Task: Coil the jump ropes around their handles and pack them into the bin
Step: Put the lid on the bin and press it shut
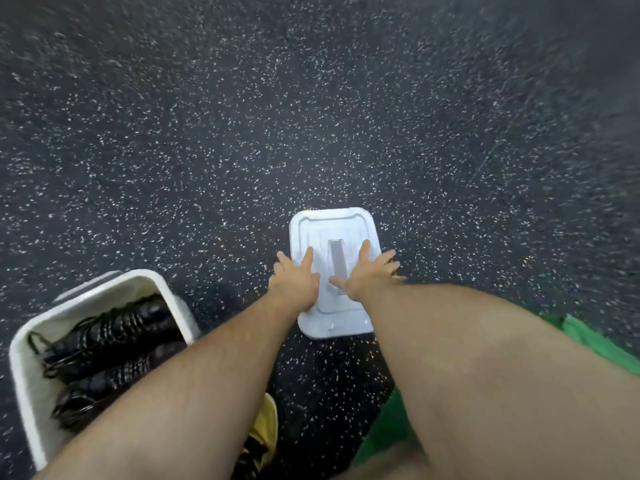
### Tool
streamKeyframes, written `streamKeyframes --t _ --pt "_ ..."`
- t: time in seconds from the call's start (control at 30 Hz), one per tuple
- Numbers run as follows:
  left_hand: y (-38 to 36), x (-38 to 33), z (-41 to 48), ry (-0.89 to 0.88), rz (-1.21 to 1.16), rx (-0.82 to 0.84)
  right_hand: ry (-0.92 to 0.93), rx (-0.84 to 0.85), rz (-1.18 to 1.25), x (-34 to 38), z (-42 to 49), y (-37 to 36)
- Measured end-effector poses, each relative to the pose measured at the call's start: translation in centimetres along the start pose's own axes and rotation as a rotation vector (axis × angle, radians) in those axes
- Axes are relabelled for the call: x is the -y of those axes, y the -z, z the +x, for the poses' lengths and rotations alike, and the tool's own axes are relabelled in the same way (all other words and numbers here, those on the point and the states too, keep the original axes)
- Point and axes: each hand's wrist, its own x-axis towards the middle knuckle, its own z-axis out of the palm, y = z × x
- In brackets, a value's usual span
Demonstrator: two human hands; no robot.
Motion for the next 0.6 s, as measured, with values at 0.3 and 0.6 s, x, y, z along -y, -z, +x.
streamKeyframes --t 0.3,0.6 --pt "-0.3 -0.7 -0.2 0.071 -0.295 -0.152 -0.122 -0.064 0.309 1.4 -0.2 1.7" --pt "10.9 3.7 -6.0 0.187 -0.423 -0.553 0.162 -0.296 0.404 6.0 -8.5 9.6"
